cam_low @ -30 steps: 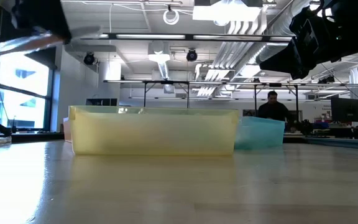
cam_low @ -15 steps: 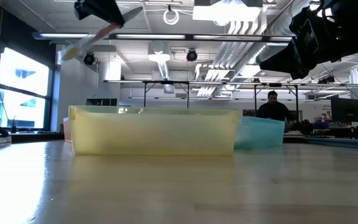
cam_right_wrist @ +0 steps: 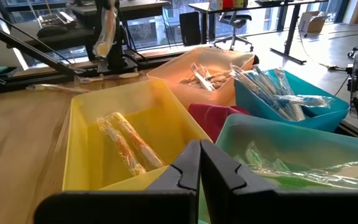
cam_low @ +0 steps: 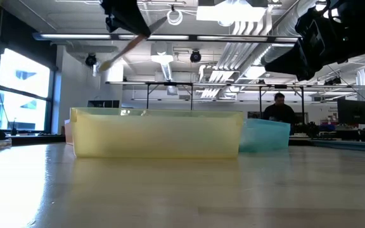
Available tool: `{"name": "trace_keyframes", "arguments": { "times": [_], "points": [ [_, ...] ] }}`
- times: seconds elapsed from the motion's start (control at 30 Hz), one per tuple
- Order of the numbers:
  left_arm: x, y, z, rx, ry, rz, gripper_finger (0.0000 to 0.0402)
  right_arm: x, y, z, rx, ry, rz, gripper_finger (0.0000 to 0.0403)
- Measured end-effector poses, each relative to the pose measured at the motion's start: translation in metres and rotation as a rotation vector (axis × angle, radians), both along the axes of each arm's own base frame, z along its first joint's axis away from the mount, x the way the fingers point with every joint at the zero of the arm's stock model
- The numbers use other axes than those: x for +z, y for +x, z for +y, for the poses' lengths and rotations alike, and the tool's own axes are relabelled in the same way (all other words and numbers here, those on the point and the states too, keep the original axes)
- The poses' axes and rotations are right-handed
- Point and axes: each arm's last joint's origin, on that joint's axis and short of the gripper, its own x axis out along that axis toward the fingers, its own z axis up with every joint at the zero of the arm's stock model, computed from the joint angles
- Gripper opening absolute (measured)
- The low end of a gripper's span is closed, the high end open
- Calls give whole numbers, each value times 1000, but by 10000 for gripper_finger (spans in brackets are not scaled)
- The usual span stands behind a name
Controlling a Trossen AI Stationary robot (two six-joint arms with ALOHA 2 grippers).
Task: Pick & Place Toothbrushes
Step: Put the orange toothbrush into the yellow bin
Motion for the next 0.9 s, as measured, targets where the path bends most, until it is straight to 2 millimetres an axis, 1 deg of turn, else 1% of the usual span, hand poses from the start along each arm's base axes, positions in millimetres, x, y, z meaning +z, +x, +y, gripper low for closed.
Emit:
{"name": "trace_keyframes", "arguments": {
  "times": [0.1,0.17,0.3,0.4,0.6,0.9],
  "points": [
    [-10,10,2,-32,16,40,17,-1,0,0,0,0,5,4],
    [-16,21,2,-44,33,40,17,-1,0,0,1,0,12,4],
    [-31,34,5,-36,38,91,17,-2,1,0,0,1,19,4],
    [-44,41,10,-27,47,155,17,-4,2,0,0,1,27,4],
    [-65,54,12,-38,46,226,17,-8,4,0,-3,2,56,4],
    [-89,73,12,-36,41,250,25,-8,6,-1,-8,0,59,4]
  ]
}}
